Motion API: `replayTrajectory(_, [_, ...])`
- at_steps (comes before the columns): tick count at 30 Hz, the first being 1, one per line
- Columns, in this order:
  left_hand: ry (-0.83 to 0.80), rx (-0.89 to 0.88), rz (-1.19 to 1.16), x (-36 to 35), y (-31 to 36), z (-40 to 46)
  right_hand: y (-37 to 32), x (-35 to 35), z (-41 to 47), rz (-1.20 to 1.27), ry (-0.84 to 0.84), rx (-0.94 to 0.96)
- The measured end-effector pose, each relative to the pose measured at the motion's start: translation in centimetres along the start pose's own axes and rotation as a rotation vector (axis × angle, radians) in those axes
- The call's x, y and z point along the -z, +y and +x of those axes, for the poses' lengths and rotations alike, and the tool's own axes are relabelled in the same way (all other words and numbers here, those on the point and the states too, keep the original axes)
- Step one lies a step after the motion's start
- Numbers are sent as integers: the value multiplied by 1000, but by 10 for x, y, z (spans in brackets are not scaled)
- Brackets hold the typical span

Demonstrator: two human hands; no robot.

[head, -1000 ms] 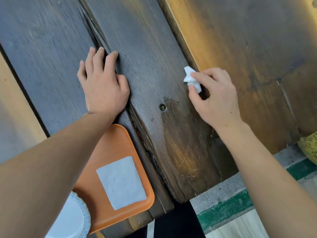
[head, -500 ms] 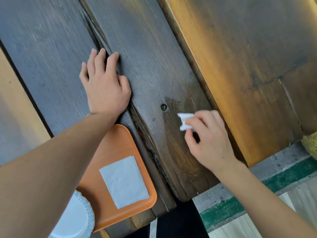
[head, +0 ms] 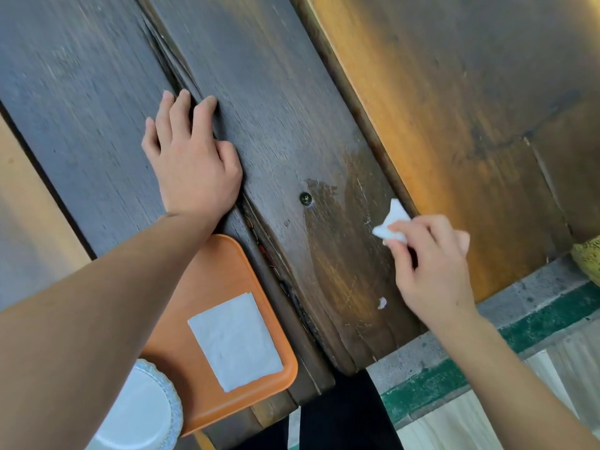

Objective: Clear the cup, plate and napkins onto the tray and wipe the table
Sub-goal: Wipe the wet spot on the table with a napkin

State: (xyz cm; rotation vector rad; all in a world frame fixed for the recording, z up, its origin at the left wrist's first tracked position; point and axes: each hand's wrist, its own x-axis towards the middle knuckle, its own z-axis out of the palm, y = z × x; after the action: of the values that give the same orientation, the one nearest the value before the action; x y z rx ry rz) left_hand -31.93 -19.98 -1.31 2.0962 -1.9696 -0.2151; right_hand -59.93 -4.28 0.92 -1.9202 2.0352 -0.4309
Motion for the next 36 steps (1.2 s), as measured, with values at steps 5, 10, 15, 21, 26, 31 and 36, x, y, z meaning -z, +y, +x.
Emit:
replayTrajectory(5, [-1, 0, -7, -1, 0, -1, -4, -10, 63, -15, 83, -33])
replayTrajectory(10, [0, -5, -10, -1, -1, -1, -7, -6, 62, -52, 30, -31])
replayTrajectory(15, [-7, 3, -6, 0, -1, -1, -12, 5, -11, -24, -89, -26])
replayTrajectory(21, [-14, -3, 3, 1, 0, -1, -22, 13, -101, 78, -133, -184])
replayTrajectory(26, [-10, -7, 11, -1, 1, 0, -36, 13, -122, 140, -106, -333])
replayTrajectory(31, [-5, -4, 6, -1, 0, -1, -35, -1, -102, -7, -123, -177])
replayTrajectory(36, [0, -1, 5, 0, 0, -1, -18, -4, -17, -9, -9, -71])
